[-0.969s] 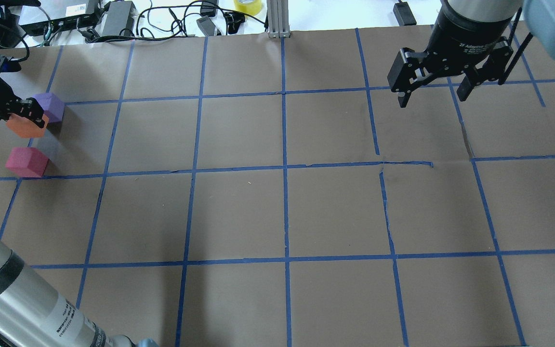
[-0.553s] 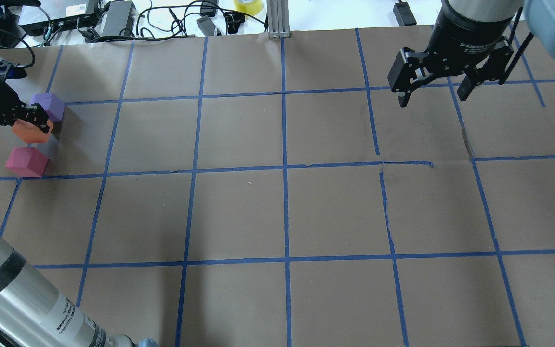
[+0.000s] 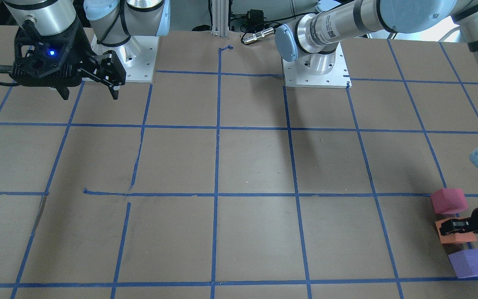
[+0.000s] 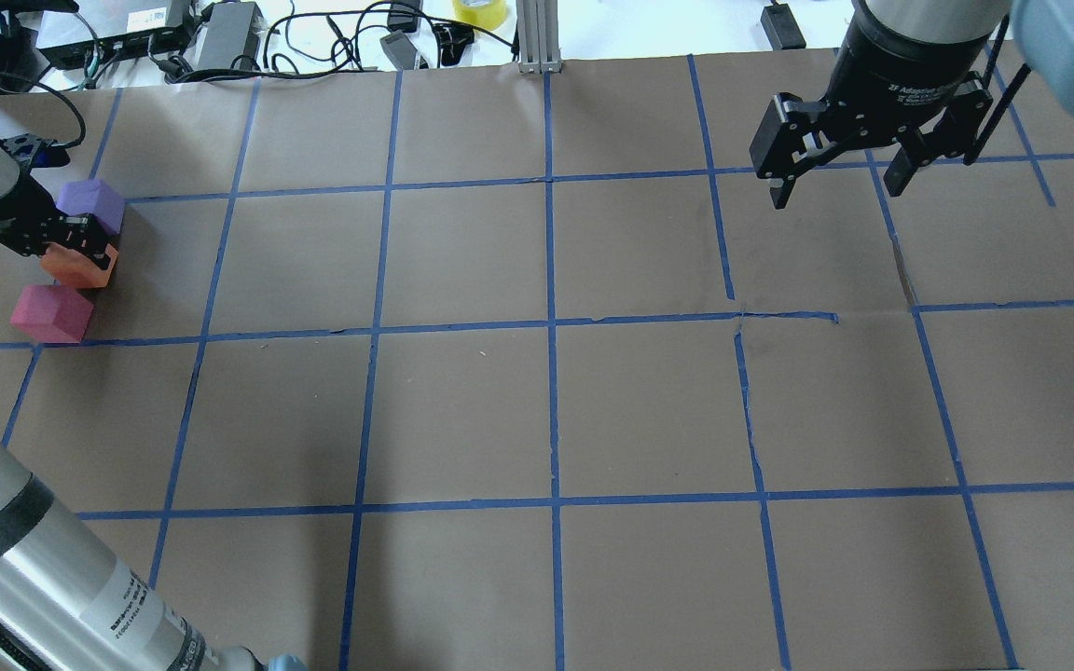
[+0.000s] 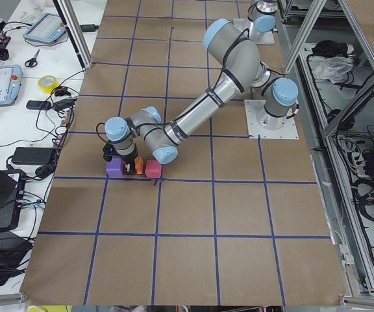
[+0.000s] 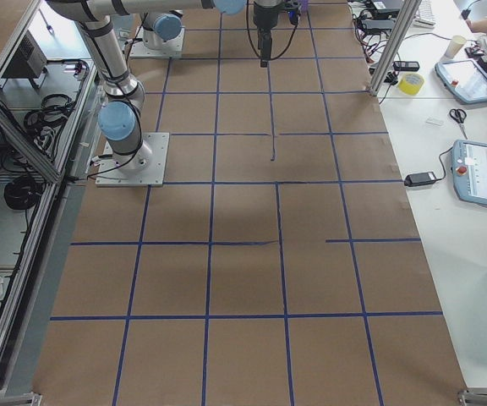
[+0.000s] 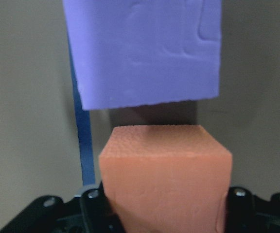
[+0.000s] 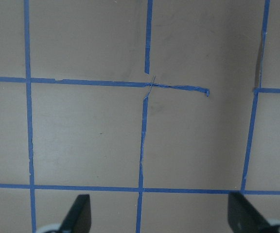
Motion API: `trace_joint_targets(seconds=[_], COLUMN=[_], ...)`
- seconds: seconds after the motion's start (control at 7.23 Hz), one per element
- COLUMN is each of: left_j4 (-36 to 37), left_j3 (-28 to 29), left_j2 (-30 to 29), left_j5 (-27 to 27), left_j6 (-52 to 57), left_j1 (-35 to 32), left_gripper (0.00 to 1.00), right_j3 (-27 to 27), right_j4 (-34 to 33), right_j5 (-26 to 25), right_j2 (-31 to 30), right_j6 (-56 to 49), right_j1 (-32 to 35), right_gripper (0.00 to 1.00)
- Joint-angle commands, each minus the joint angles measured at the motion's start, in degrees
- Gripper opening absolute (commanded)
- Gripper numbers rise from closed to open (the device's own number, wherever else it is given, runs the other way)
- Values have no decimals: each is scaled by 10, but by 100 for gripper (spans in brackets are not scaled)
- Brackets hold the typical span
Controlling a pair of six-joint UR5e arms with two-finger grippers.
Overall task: Arrange blocks in a line
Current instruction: 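Lower the orange cube into the gap between purple and pink cubes, then press the held orange cube down against the purple cube to align it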
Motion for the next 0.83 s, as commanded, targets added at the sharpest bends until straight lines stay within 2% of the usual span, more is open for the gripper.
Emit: trace_joint_targets(seconds=[0.0,0.69], left_j4=[15,28], left_j3=[2,-1], left_j2=[-4,-3], left_j5=[-1,-4], left_j6=[2,17], left_j1=[1,1], left_gripper=[0,0], right_j3=[0,0], right_j4=[0,-2], right_j5=[0,0], right_j2=[0,1], right_j6=[-1,-1], right_j1=[-1,-1], right_gripper=[100,100])
